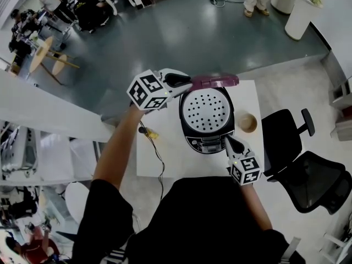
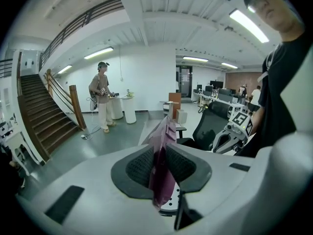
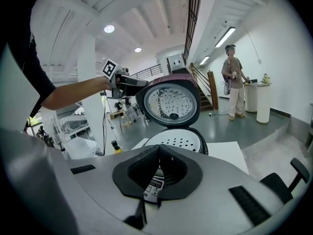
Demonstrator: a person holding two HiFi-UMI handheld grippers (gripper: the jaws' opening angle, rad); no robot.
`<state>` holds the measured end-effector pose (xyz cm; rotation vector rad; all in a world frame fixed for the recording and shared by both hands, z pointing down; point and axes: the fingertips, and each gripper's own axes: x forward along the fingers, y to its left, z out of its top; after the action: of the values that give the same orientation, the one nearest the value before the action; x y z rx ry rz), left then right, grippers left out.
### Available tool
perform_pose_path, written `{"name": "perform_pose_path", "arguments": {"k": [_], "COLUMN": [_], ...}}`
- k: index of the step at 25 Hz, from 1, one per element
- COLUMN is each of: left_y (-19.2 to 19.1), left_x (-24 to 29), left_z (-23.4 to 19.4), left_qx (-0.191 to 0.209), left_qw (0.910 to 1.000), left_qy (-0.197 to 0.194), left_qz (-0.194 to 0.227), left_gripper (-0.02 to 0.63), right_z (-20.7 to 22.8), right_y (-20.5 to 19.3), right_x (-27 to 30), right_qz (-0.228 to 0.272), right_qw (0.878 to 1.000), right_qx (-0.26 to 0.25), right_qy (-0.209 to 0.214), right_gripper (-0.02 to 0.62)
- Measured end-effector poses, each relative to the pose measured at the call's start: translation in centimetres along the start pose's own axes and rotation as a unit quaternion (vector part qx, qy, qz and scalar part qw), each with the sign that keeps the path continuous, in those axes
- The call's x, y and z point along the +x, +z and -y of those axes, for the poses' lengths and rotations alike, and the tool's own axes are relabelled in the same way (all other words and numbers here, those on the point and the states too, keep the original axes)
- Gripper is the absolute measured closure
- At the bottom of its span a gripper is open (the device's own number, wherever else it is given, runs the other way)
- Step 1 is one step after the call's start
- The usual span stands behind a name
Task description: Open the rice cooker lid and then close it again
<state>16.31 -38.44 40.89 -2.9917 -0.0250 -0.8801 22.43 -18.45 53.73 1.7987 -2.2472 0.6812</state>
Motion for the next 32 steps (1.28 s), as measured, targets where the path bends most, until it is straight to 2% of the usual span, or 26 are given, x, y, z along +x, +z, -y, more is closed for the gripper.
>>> {"name": "perform_pose_path", "arguments": {"k": [15, 21, 32], "left_y": [-3.5, -5.7, -7.7], "left_x": [1.1, 2.2, 3.0], "left_z": [5.5, 8.3, 10.5], "left_qx": [0.025, 0.061, 0.045], "left_qw": [0.9990, 0.9957, 0.9969], "left_qy": [-0.013, -0.019, -0.010], "left_qz": [-0.036, -0.067, -0.064], "left_gripper": [0.534, 0.535, 0.537], "right_z": [-0.2, -0.4, -1.7], "right_y": [-0.6, -1.0, -2.1], "right_x": [-1.7, -2.0, -2.4], "right_qz": [0.003, 0.005, 0.000], "right_qw": [1.000, 1.000, 1.000], "right_qx": [-0.004, 0.001, 0.002], "right_qy": [-0.008, -0.012, -0.009], "right_gripper": [0.595, 0.595, 0.595]}}
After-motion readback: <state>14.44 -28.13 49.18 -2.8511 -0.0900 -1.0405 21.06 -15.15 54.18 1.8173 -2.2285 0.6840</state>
